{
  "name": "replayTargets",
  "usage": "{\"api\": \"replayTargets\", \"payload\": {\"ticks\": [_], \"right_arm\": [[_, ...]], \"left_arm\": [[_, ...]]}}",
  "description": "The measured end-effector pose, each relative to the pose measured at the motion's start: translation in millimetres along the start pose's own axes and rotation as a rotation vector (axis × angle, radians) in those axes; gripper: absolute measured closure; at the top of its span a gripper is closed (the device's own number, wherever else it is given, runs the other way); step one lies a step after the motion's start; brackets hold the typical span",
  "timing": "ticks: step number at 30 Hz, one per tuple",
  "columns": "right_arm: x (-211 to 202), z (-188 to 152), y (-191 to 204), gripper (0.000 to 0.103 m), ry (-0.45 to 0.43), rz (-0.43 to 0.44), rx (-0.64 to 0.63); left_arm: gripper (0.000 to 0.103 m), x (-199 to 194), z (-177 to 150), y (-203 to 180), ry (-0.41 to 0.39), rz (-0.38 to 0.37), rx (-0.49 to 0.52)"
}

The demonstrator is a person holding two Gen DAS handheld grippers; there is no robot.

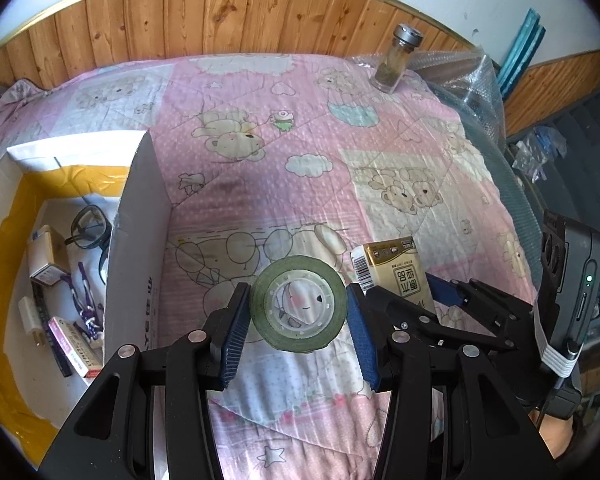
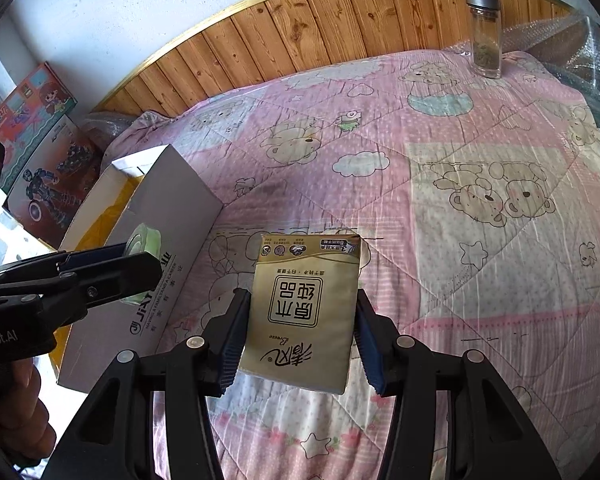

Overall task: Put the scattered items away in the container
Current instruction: 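Carry the tape roll and tissue pack over the white box with both tools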

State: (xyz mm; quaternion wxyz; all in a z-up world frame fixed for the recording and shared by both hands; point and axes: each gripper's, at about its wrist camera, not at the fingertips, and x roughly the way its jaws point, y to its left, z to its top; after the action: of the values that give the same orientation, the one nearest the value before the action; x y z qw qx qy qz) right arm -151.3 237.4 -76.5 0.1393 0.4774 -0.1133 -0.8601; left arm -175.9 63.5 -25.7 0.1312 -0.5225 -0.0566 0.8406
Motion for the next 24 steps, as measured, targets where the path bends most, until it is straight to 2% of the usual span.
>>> {"api": "replayTargets", "payload": {"ticks": [24], "right_arm": [[-29, -24, 26, 0.052, -0.022, 0.013, -0.034]], "left_arm": [[0.054, -46, -30, -3, -0.112, 0.009, -0.012]]}}
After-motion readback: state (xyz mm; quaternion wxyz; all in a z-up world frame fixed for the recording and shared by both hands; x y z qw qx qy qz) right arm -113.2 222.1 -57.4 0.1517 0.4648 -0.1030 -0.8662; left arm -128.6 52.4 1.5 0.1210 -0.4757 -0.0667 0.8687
